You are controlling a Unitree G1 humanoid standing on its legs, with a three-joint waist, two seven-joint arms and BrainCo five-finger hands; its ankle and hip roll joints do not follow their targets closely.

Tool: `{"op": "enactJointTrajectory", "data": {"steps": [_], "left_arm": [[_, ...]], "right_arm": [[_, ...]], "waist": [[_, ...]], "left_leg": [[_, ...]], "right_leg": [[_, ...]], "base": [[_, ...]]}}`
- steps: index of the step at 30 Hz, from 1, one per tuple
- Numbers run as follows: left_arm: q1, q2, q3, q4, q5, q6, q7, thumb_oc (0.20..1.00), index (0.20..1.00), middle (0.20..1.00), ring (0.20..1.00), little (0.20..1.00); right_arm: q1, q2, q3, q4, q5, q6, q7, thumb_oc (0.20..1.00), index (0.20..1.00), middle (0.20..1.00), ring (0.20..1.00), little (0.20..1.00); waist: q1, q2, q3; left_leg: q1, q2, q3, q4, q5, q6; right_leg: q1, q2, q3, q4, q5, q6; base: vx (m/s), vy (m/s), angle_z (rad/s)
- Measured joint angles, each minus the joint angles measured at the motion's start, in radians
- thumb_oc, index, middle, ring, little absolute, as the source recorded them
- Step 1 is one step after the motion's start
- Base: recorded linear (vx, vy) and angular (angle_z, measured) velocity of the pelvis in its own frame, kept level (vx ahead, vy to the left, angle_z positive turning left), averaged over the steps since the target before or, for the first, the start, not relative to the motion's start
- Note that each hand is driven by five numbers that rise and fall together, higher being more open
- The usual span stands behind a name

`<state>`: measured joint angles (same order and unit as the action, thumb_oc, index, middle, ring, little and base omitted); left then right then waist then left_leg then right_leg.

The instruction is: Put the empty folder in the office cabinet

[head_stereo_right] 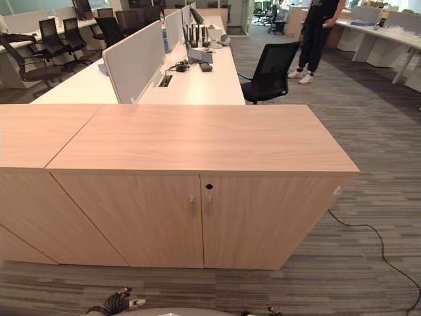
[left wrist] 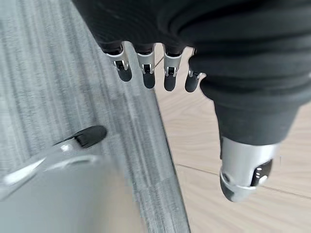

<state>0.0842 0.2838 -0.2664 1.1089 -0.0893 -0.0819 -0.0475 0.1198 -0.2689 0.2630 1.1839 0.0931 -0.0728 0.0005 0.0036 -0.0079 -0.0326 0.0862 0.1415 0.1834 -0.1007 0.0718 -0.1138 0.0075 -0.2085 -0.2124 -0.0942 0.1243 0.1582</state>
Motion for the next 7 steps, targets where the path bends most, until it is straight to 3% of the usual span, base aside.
{"op": "enactJointTrajectory", "data": {"steps": [7], "left_arm": [[-0.003, -0.002, 0.000, -0.001, -0.001, -0.002, 0.014, 1.000, 1.000, 1.000, 1.000, 1.000]], "right_arm": [[-0.015, -0.001, 0.000, -0.001, -0.004, 0.013, -0.001, 1.000, 1.000, 1.000, 1.000, 1.000]], "waist": [[0.004, 0.001, 0.005]], "left_leg": [[0.007, 0.001, 0.002, 0.000, -0.003, 0.001]], "right_leg": [[0.012, 0.000, 0.002, 0.000, 0.000, 0.000]], "base": [[0.00, 0.001, -0.01]]}}
